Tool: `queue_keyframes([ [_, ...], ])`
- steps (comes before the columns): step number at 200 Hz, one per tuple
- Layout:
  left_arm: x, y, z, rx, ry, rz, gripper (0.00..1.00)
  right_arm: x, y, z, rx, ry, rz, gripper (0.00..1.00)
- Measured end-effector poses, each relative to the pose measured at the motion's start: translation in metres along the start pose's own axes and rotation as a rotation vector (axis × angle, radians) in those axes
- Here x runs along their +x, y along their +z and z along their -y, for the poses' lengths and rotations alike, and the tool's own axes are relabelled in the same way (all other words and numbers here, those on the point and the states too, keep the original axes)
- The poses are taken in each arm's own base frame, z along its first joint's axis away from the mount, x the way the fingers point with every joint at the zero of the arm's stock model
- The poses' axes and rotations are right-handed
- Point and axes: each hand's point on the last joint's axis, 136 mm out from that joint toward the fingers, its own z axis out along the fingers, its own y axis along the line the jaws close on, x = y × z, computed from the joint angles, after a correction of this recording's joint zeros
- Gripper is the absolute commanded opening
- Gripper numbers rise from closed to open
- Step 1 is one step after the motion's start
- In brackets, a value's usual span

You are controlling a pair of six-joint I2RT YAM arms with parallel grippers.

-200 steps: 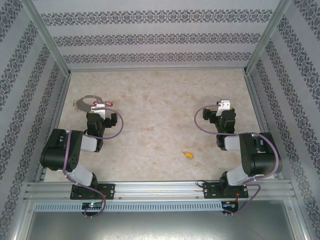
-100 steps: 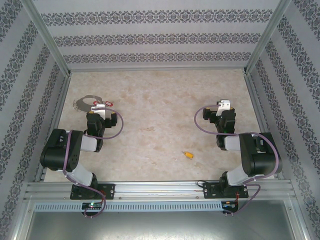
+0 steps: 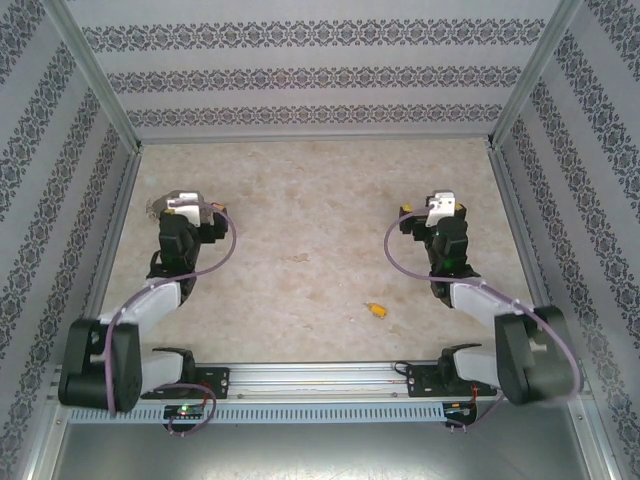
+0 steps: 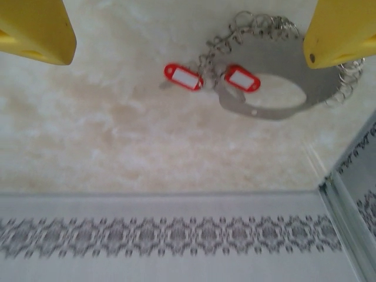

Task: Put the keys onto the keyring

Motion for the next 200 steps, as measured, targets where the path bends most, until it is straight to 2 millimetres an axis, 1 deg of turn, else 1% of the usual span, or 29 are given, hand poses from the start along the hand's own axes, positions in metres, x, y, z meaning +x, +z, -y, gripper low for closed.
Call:
queue_keyframes([
  [11,-0.018,-0.013,0.006,0.029,-0.043,0.02,1.0,-0.018,-0.007,-0.008,-0.015,0.027,0.024,0.98],
  [29,-0.033,-0.027,0.021,0.095,-0.132,0.019,1.0,-0.043,-0.014,-0.018,-0.05,0.088,0.028,0.98],
  [43,-0.038,-0.027,0.03,0.136,-0.198,-0.024,1.0,-0.054,-0.012,-0.027,-0.084,0.116,-0.007,0.98],
  [51,-0.039,-0.022,0.035,0.153,-0.224,-0.064,1.0,-0.056,-0.009,-0.033,-0.106,0.124,-0.044,0.98],
  [64,-0.041,-0.008,0.043,0.172,-0.253,-0.141,1.0,-0.056,-0.003,-0.044,-0.147,0.129,-0.106,0.98],
  [77,-0.046,0.011,0.051,0.183,-0.263,-0.216,1.0,-0.048,0.003,-0.055,-0.194,0.138,-0.178,0.98],
  [97,-0.051,0.05,0.058,0.166,-0.26,-0.319,1.0,-0.027,0.007,-0.072,-0.267,0.156,-0.291,0.98],
  [117,-0.048,0.092,0.054,0.095,-0.235,-0.426,1.0,-0.012,0.007,-0.084,-0.324,0.165,-0.378,0.98],
  [124,-0.045,0.107,0.049,0.068,-0.226,-0.46,1.0,-0.009,0.006,-0.087,-0.342,0.167,-0.401,0.98],
  [136,-0.033,0.131,0.038,0.023,-0.218,-0.525,1.0,-0.008,0.005,-0.091,-0.363,0.169,-0.421,0.98],
  [144,-0.022,0.144,0.027,-0.011,-0.215,-0.566,1.0,-0.008,0.005,-0.093,-0.376,0.171,-0.428,0.98],
  [153,-0.003,0.156,0.014,-0.049,-0.215,-0.624,1.0,-0.009,0.005,-0.095,-0.387,0.173,-0.435,0.98],
  [172,0.035,0.171,-0.013,-0.107,-0.217,-0.748,1.0,-0.008,0.006,-0.099,-0.405,0.176,-0.449,0.98],
  [181,0.05,0.176,-0.023,-0.125,-0.217,-0.8,1.0,-0.006,0.006,-0.102,-0.412,0.175,-0.457,0.98],
  [200,0.072,0.181,-0.038,-0.15,-0.216,-0.885,1.0,-0.001,0.007,-0.106,-0.42,0.172,-0.479,0.98],
])
